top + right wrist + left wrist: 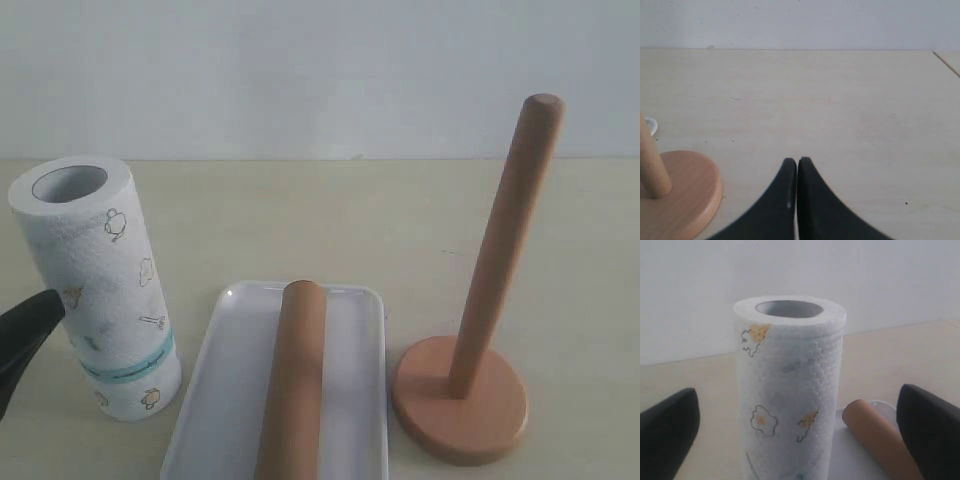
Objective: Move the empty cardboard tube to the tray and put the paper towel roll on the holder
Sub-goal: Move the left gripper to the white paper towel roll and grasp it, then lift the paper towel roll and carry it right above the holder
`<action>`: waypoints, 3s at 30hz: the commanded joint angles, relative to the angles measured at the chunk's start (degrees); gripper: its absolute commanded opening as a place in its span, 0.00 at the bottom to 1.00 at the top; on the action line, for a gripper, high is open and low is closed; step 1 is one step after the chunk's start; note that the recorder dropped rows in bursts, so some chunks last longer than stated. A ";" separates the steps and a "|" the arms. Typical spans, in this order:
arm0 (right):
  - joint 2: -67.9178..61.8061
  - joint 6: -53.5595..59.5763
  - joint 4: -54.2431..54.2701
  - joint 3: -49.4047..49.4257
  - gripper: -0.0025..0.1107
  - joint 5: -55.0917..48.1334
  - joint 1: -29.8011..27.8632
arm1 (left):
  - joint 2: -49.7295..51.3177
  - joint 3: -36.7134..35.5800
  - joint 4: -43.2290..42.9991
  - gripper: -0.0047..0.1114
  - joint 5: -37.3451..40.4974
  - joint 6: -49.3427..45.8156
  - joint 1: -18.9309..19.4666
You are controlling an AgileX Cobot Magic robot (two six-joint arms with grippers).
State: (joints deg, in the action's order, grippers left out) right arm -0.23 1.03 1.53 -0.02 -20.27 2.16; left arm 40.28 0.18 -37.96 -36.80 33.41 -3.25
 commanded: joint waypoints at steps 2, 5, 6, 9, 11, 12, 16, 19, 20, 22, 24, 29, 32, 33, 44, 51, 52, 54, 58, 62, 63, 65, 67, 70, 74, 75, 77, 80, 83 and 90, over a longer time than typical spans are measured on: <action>0.23 0.17 -0.57 0.02 0.02 0.37 -0.31 | 2.67 -0.18 0.49 0.99 0.21 -0.72 0.20; 0.23 0.17 -0.57 0.02 0.02 0.37 -0.31 | 6.35 -0.18 1.46 0.99 -2.45 -5.02 0.20; 0.23 0.17 -0.57 0.02 0.02 0.37 -0.31 | 7.77 -0.18 2.23 0.99 -4.58 -6.60 0.20; 0.23 0.17 -0.57 0.02 0.02 0.37 -0.31 | 12.43 -0.18 7.11 0.99 -9.51 -11.33 0.20; 0.23 0.17 -0.57 0.02 0.02 0.37 -0.31 | 15.82 -0.18 10.94 0.99 -11.60 -14.84 0.20; 0.23 0.17 -0.57 0.02 0.02 0.37 -0.31 | 17.77 -0.18 12.19 0.99 -13.30 -16.64 0.20; 0.23 0.17 -0.57 0.02 0.02 0.37 -0.31 | 25.75 -0.18 12.48 0.99 -20.07 -18.22 0.20; 0.23 0.17 -0.57 0.02 0.02 0.37 -0.31 | 31.06 0.65 11.68 0.99 -22.95 -19.66 0.20; 0.23 0.17 -0.57 0.02 0.02 0.37 -0.31 | 32.47 1.24 10.81 0.99 -24.34 -20.28 0.20; 0.23 0.17 -0.57 0.02 0.02 0.37 -0.31 | 35.82 2.58 9.23 0.99 -26.92 -20.41 0.20; 0.23 0.17 -0.57 0.02 0.02 0.37 -0.31 | 38.83 4.00 8.99 0.99 -27.52 -20.41 0.20; 0.23 0.17 -0.57 0.02 0.02 0.37 -0.31 | 44.98 7.59 8.99 0.99 -30.03 -22.55 0.20; 0.23 0.17 -0.57 0.02 0.02 0.37 -0.31 | 48.29 10.21 6.67 0.99 -31.48 -22.44 0.20; 0.23 0.17 -0.57 0.02 0.02 0.37 -0.31 | 49.24 10.85 5.98 0.99 -31.87 -22.29 0.20; 0.23 0.17 -0.57 0.02 0.02 0.37 -0.31 | 55.48 13.87 5.34 0.70 -33.16 -21.41 0.09; 0.23 0.17 -0.36 0.02 0.02 0.72 -0.31 | 55.48 13.87 6.24 0.13 -33.16 -19.27 0.09; 0.23 0.17 -0.36 0.02 0.02 0.72 -0.31 | 55.48 13.87 6.24 0.08 -33.16 -19.27 0.09; 0.23 0.17 -0.36 0.02 0.02 0.72 -0.31 | 55.48 13.87 6.24 0.08 -33.16 -19.52 0.09; 0.23 0.17 -0.36 0.02 0.02 0.72 -0.31 | 55.48 13.87 5.99 0.08 -33.16 -19.52 0.09; 0.23 0.17 -0.36 0.02 0.02 0.72 -0.31 | 55.48 13.87 5.99 0.08 -33.16 -19.52 0.09; 0.23 0.17 -0.36 0.02 0.02 0.72 -0.31 | 55.48 13.87 5.99 0.08 -33.16 -19.52 0.09; 0.23 0.17 -0.36 0.02 0.02 0.72 -0.31 | 55.48 13.87 6.10 0.08 -33.16 -19.52 0.09; 0.23 0.17 -0.36 0.02 0.02 0.72 -0.31 | 55.36 13.87 7.62 0.08 -33.16 -19.52 0.09; 0.23 0.17 -0.36 0.02 0.02 0.72 -0.31 | 53.35 13.87 9.22 0.08 -33.16 -19.52 0.09; 0.23 0.17 -0.36 0.02 0.02 0.72 -0.31 | 46.66 13.87 9.22 0.08 -33.16 -19.52 0.09; 0.23 0.17 -0.36 0.02 0.02 0.72 -0.31 | 44.80 13.87 9.53 0.08 -33.16 -19.52 0.09; 0.23 0.17 -0.36 0.02 0.02 0.72 -0.31 | 39.52 13.87 9.73 0.08 -29.38 -18.96 0.09; 0.23 0.17 -0.36 0.02 0.02 0.72 -0.31 | 30.51 13.87 9.73 0.08 -20.04 -16.44 0.09; 0.23 0.17 -0.36 0.02 0.02 0.72 -0.31 | 21.97 14.95 9.23 0.08 -10.75 -13.26 0.09; 0.23 0.17 -0.36 0.02 0.02 0.72 -0.31 | 10.20 31.27 -22.39 0.08 1.15 22.91 0.09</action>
State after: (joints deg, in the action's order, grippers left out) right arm -0.23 1.03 1.53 -0.02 -20.27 2.16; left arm 50.97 27.70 -52.79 -34.67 47.04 -3.25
